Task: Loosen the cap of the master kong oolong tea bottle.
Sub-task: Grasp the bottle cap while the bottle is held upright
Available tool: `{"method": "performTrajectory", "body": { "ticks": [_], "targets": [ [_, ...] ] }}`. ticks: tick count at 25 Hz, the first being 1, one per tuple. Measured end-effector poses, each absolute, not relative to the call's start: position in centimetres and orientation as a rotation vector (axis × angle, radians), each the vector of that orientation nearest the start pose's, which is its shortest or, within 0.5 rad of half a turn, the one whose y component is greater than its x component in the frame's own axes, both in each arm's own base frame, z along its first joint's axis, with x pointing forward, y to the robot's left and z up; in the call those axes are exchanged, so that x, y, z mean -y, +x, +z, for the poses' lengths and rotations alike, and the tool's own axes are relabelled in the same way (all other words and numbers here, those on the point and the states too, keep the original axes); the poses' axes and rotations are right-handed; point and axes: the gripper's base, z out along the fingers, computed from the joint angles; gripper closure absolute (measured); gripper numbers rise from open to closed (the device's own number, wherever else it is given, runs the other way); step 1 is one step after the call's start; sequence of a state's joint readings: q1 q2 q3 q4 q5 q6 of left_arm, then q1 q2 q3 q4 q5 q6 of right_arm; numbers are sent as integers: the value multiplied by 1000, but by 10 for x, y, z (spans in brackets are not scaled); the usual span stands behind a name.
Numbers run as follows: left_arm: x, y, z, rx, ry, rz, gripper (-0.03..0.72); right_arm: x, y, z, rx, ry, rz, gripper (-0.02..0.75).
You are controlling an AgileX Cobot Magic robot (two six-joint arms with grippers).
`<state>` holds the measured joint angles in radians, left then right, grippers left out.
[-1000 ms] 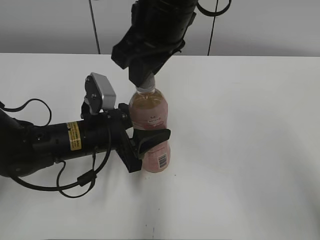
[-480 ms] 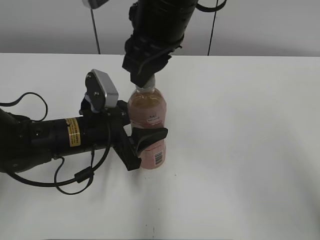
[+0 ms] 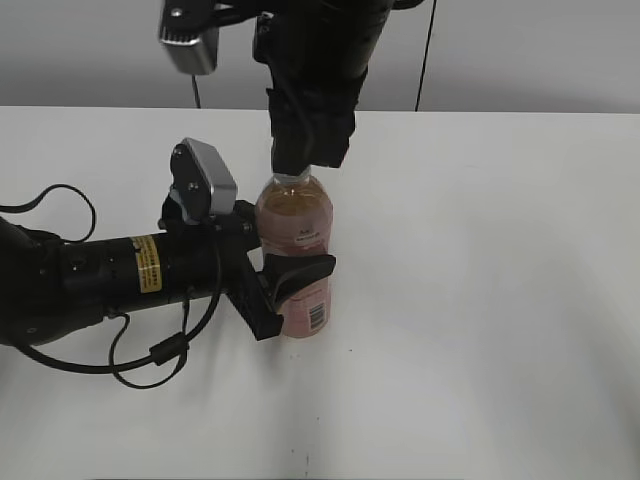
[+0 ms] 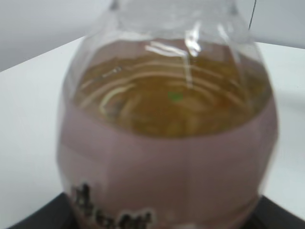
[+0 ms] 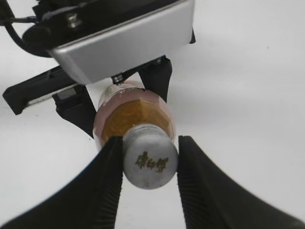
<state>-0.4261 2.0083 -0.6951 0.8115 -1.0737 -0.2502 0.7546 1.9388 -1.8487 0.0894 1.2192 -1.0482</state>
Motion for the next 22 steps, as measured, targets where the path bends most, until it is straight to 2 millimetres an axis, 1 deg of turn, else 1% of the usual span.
{"method": "performTrajectory", "body": {
  "ticks": [4,9,11,14,16,19,20,22],
  "targets": [
    [188,273,112,-1590,1028,-794,303,-293,301,309,-1719,-2189,41,468],
    [188,273,112,-1590,1028,-794,303,-293,301,309,-1821,-2105,65,469],
    [188,273,112,-1590,1028,-794,303,-293,301,309,-1860,-2072,74,436],
    [188,273,112,-1591,1027,-795,303,-293,301,309,-1906,-2033,81,325],
    [188,273,112,-1591,1027,-795,303,-293,300,309,-1934,-2007,99,277],
    [188,273,112,-1591,1027,-795,303,-294,299,309,-2005,-1934,145,250],
    [188,273,112,-1591,1027,-795,303,-294,298,311,-2047,-1886,162,245],
    [188,273,112,-1591,1027,-795,303,-294,297,319,-2119,-1779,190,235]
  ]
}}
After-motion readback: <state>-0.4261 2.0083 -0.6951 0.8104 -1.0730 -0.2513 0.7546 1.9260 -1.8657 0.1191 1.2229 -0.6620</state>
